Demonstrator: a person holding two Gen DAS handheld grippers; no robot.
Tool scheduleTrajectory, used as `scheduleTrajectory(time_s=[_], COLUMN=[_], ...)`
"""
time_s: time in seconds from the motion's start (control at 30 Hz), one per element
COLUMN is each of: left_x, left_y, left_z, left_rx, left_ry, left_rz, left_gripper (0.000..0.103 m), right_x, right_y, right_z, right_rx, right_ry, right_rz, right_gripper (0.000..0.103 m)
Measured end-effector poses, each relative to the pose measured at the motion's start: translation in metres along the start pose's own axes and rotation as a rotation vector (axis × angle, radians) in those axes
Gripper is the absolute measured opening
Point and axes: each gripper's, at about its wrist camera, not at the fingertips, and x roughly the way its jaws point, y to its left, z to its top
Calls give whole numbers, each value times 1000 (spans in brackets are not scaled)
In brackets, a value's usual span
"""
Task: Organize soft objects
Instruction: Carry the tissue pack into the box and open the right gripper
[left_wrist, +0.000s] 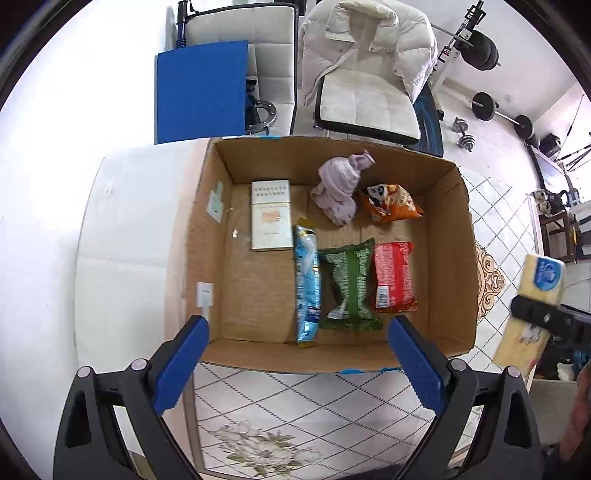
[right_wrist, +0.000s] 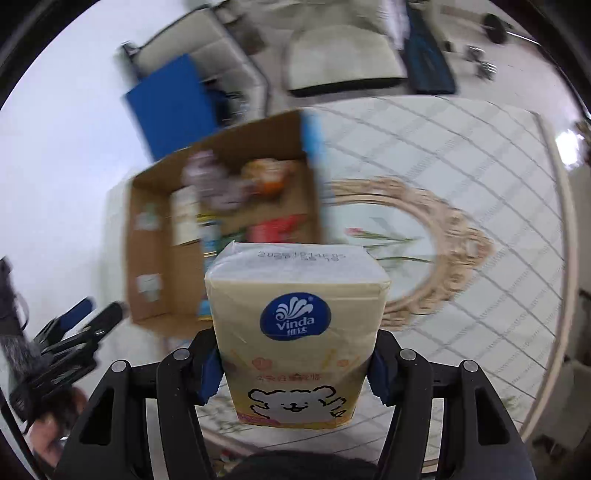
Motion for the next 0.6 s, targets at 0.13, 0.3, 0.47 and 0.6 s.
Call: scheduleTrajectory(time_s=[0.13,0.3,0.47,0.6], left_x=[4,30,58,78], left_y=[29,66,94,109], left_z=[5,8,11,14], left_rx=[7,-2,-28,-39], left_ry=[-3,39,83,108], left_rz=[29,46,34,48], left_gripper=[99,99,99,99], right_x=[32,80,121,150], right_y=[52,96,128,142], right_z=[2,11,22,32], right_rx=[-66,-99,-142,-156], right_ry=[46,99,136,158], right_rz=[47,70,53,48], right_gripper=[65,65,65,65])
